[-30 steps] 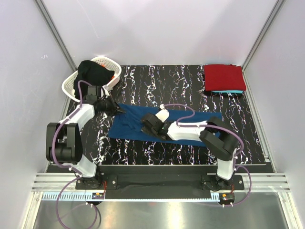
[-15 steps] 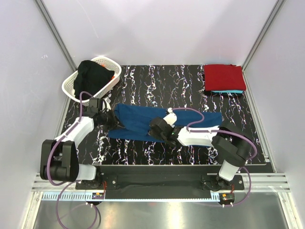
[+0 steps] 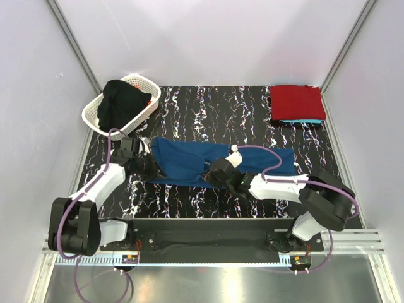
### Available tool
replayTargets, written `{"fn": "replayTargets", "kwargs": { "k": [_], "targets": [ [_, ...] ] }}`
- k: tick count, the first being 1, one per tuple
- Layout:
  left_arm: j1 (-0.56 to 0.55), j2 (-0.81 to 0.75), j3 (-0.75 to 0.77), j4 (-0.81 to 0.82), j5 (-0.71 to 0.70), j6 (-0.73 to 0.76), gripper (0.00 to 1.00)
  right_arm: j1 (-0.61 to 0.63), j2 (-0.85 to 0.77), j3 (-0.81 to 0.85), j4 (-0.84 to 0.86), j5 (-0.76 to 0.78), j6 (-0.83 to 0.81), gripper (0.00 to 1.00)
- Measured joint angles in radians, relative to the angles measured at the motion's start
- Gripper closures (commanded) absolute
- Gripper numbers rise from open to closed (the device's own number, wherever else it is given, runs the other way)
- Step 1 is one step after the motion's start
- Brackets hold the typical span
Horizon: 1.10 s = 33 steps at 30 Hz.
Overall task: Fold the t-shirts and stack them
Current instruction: Fold the tshirt
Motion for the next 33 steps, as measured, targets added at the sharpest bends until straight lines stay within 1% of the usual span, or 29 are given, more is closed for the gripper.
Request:
{"fn": "replayTargets", "kwargs": {
  "k": [1,4,7,10,17,24,25,26,29,30,32,33],
  "targets": [
    [-0.004,-0.004,-0.016,-0.002,-0.004,-0.003,0.93,-0.002,0.005,-0.002,0.006,-0.012,-0.003,1.0],
    [-0.013,-0.016,-0.056,-0.009,-0.021,-0.018,0.92,-0.011,0.043,0.005,0.029,-0.062,-0.027,0.96],
    [-0.02,-0.049,-0.087,-0.013,-0.039,-0.038,0.92,-0.024,0.089,0.019,0.017,-0.101,-0.049,0.96],
    [-0.034,-0.092,-0.1,-0.026,-0.06,-0.06,0.93,-0.046,0.101,0.024,-0.005,-0.143,-0.067,0.95],
    [-0.096,-0.113,-0.099,-0.039,-0.138,-0.095,1.0,-0.106,0.101,0.024,-0.016,-0.229,-0.106,1.0],
    [-0.118,-0.14,-0.092,-0.071,-0.215,-0.121,1.0,-0.109,0.085,0.024,-0.013,-0.283,-0.141,1.0],
    [-0.119,-0.14,-0.091,-0.071,-0.216,-0.127,0.97,-0.11,0.082,0.024,-0.011,-0.291,-0.143,0.99],
    [-0.12,-0.14,-0.091,-0.074,-0.216,-0.134,0.92,-0.111,0.08,0.023,-0.009,-0.296,-0.143,0.99],
    [-0.123,-0.148,-0.091,-0.08,-0.22,-0.142,0.87,-0.116,0.076,0.02,-0.003,-0.309,-0.145,0.95],
    [-0.123,-0.154,-0.091,-0.085,-0.227,-0.142,0.85,-0.117,0.072,0.018,-0.004,-0.311,-0.15,0.89],
    [-0.124,-0.168,-0.085,-0.106,-0.244,-0.133,0.71,-0.12,0.062,0.016,-0.013,-0.314,-0.161,0.83],
    [-0.124,-0.171,-0.076,-0.119,-0.254,-0.126,0.62,-0.121,0.055,0.016,-0.02,-0.315,-0.169,0.77]
  ]
}}
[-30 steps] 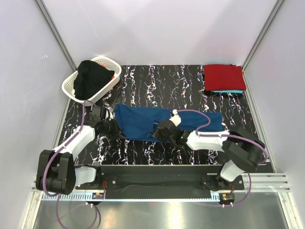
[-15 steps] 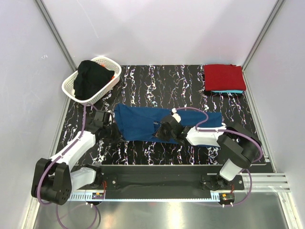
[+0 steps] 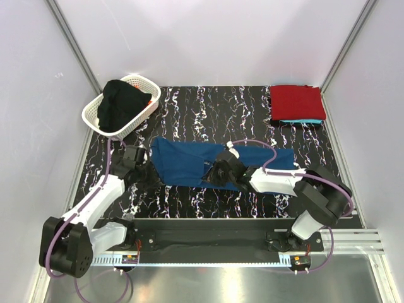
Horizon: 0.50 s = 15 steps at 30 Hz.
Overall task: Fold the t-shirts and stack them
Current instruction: Fold the tshirt
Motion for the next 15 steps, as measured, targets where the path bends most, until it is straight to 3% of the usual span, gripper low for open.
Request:
{"fn": "replayTargets", "kwargs": {
  "k": [7,15],
  "targets": [
    [0.008,0.058,0.085,-0.002,-0.002,0.044,0.54,-0.001,-0.023,0.0,-0.024,-0.022,-0.05,0.61],
    [0.009,0.118,0.012,0.122,0.109,0.059,0.58,0.002,0.023,0.007,-0.031,-0.05,-0.094,0.59]
  ]
}}
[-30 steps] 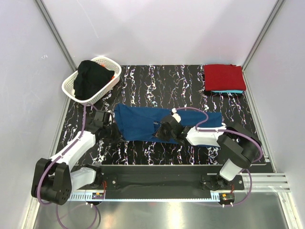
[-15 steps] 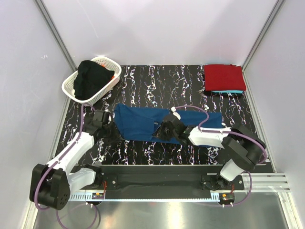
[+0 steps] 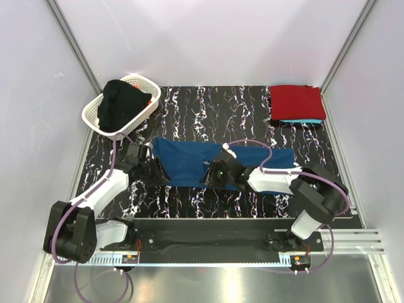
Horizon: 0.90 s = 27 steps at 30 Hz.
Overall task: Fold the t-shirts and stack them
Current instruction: Fold the tshirt
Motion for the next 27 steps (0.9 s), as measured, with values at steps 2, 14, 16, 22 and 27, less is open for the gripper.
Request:
{"fn": "replayTargets", "kwargs": {
  "k": [2,14,16,22,27],
  "targets": [
    [0.0,0.01,-0.029,0.035,0.02,0.0,0.58,0.001,0.026,0.004,0.001,-0.005,-0.004,0.6],
    [0.0,0.067,-0.064,0.128,0.028,0.016,0.54,0.006,0.075,0.018,0.012,-0.013,-0.008,0.69],
    [0.0,0.074,-0.069,0.135,0.028,0.02,0.56,0.006,0.075,0.018,0.011,-0.011,-0.008,0.7],
    [0.0,0.085,-0.068,0.151,0.036,0.027,0.66,0.006,0.075,0.019,0.009,-0.013,-0.006,0.78],
    [0.0,0.056,-0.068,0.151,0.046,0.027,0.79,0.006,0.075,0.022,0.008,-0.013,-0.004,0.68]
  ]
}}
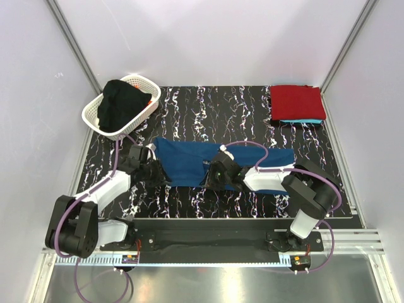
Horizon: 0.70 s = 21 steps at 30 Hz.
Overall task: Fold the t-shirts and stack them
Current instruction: Fold the tshirt
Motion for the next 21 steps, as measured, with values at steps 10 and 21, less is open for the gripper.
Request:
{"fn": "replayTargets", "kwargs": {
  "k": [10,21],
  "targets": [
    [0.0,-0.022,0.029,-0.019,0.062,-0.021,0.8,0.001,-0.002,0.034,-0.019,0.002,0.004,0.66],
    [0.0,-0.018,0.085,-0.026,0.085,-0.033,0.71,0.001,-0.002,0.039,-0.025,0.009,0.013,0.64]
  ]
}}
